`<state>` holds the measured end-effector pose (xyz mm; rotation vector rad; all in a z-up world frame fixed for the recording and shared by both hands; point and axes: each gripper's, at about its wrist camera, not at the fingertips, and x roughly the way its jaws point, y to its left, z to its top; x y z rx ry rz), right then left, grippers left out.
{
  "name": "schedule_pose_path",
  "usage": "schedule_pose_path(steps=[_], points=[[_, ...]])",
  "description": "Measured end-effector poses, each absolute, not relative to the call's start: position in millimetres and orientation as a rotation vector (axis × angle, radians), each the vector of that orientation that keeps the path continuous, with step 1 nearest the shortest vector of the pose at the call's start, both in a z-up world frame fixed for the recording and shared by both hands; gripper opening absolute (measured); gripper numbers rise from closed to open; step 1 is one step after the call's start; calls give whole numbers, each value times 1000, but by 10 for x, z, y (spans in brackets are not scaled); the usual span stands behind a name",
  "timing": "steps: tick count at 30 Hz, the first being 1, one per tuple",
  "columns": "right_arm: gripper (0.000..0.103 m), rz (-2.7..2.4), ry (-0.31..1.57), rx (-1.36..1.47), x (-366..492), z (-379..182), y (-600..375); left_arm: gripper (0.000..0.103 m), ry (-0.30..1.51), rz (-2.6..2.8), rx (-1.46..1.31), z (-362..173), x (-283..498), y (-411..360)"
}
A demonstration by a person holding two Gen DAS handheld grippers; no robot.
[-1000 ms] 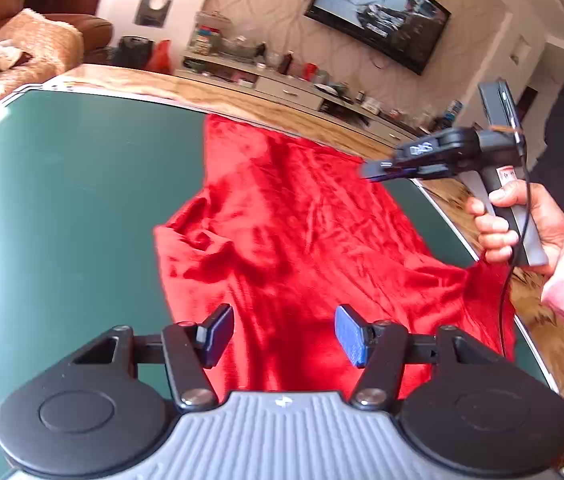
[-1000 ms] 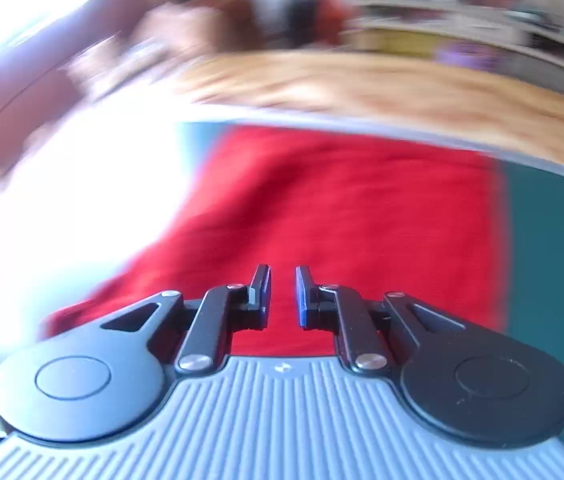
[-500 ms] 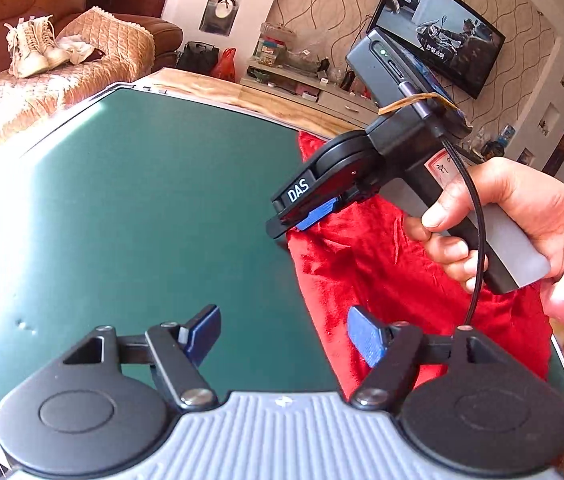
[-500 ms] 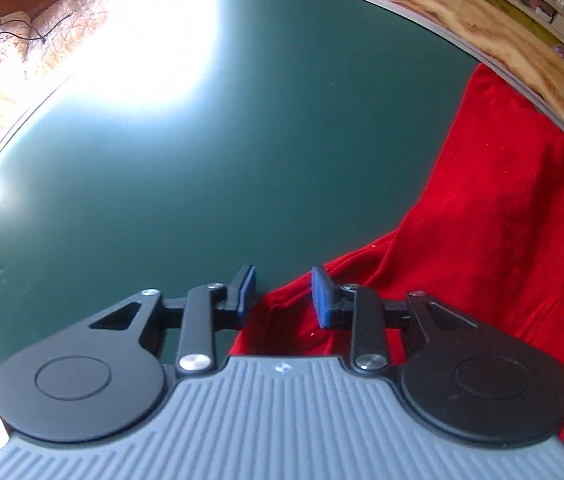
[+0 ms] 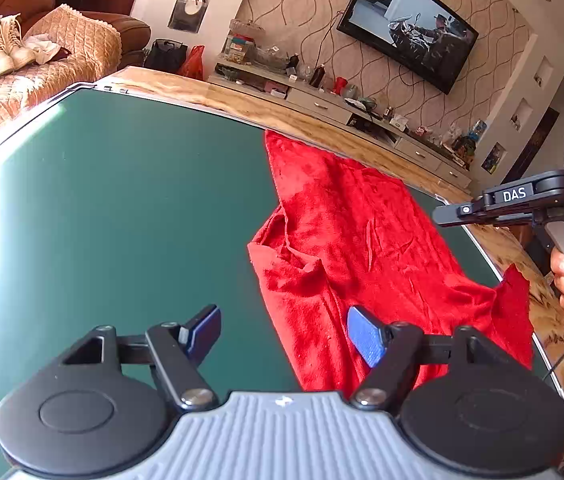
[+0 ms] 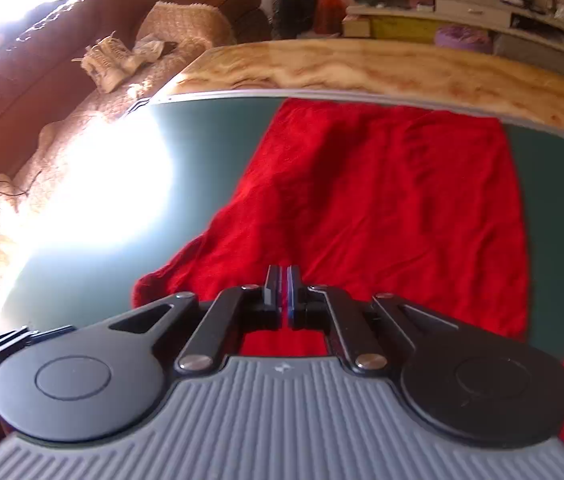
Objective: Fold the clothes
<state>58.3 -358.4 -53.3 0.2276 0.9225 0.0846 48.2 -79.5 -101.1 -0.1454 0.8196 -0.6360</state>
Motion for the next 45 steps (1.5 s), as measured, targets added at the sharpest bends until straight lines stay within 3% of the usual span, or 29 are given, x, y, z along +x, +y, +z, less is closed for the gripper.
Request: schedule_pose_path(steps=[2, 4, 11, 12, 13, 14, 22, 24, 29, 32, 37, 41, 45], points=[[36, 167, 942, 229, 767, -611, -3413, 76, 821, -617, -158, -987, 471, -831], [49, 191, 977, 140, 847, -718, -3062, 76, 833, -597, -171, -999, 432, -781], [49, 276, 1086, -177, 1128, -1095, -1833, 76, 882, -524, -173, -1086, 349, -502], [45, 287, 1098, -219, 1160, -1142, -1672, 76, 883, -523, -180, -1088, 348, -478], [11, 290, 1088, -213, 1106, -1116, -1688, 76, 883, -522, -186, -1090, 347, -453], [7, 292, 1071, -194, 1045, -1074, -1747, 76, 884, -524, -187, -1088, 348, -450], [7, 172, 734, 279, -157, -297, -3355, 76, 877, -630, -225, -1042, 432, -583], [7, 26, 749, 427, -485, -389, -3874, 76, 888, -665, -234, -1063, 492, -665], [12, -338, 1037, 431, -928, -1078, -4462, 76, 903, -757, -204, -1096, 698, -1029], [14, -360, 990, 463, -980, -1184, -4463, 76, 927, -811, -171, -1129, 870, -1369], [16, -333, 830, 378, -746, -1036, -4353, 74, 916, -912, -121, -1134, 1074, -2014], [38, -158, 796, 273, -37, -961, -4219, 73, 866, -938, -69, -1057, 1009, -2311], [38, -136, 863, 129, 688, -1129, -3965, 73, 864, -927, -70, -1028, 842, -2208]])
